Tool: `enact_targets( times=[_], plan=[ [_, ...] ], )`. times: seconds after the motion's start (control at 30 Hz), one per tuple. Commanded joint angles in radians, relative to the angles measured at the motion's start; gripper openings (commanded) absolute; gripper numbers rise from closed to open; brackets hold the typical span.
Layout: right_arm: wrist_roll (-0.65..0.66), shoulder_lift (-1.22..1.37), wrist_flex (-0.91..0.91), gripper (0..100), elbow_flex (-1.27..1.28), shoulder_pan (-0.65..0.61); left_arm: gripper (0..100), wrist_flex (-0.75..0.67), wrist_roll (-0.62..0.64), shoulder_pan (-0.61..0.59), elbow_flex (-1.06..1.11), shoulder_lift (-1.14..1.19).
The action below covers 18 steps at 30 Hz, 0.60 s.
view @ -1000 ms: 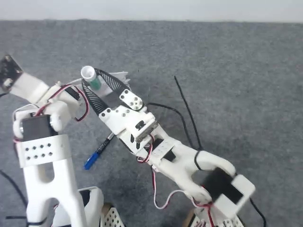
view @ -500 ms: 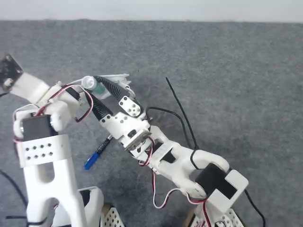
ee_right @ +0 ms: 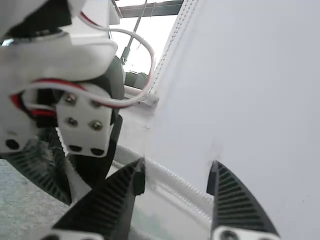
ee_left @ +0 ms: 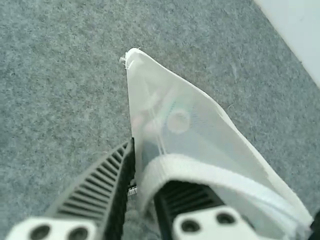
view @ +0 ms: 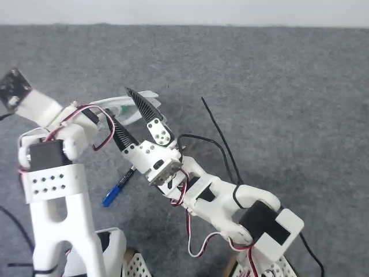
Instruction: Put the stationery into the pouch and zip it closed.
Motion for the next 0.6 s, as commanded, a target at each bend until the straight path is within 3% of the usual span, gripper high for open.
enact_targets(
  times=[0.0, 0.17, 0.27, 0.4, 0.57],
  plan=[
    [0.018, -0.067, 0.019, 18.8, 0.055, 0.004, 1, -0.032, -0.006, -0.003, -0.028, -0.058],
    [0.011, -0.271, 0.048, 18.8, 0.18, 0.004, 1, -0.032, -0.006, -0.005, -0.03, -0.058],
    [-0.008, -0.366, 0.173, 18.8, 0.213, 0.005, 1, -0.034, -0.006, -0.005, -0.031, -0.058],
    [-0.126, -0.45, 0.349, 18.8, 0.213, 0.021, 1, -0.034, -0.006, -0.006, -0.033, -0.058],
    [-0.152, -0.541, 0.47, 18.8, 0.215, 0.033, 1, -0.058, -0.002, -0.098, -0.033, -0.058]
  ],
)
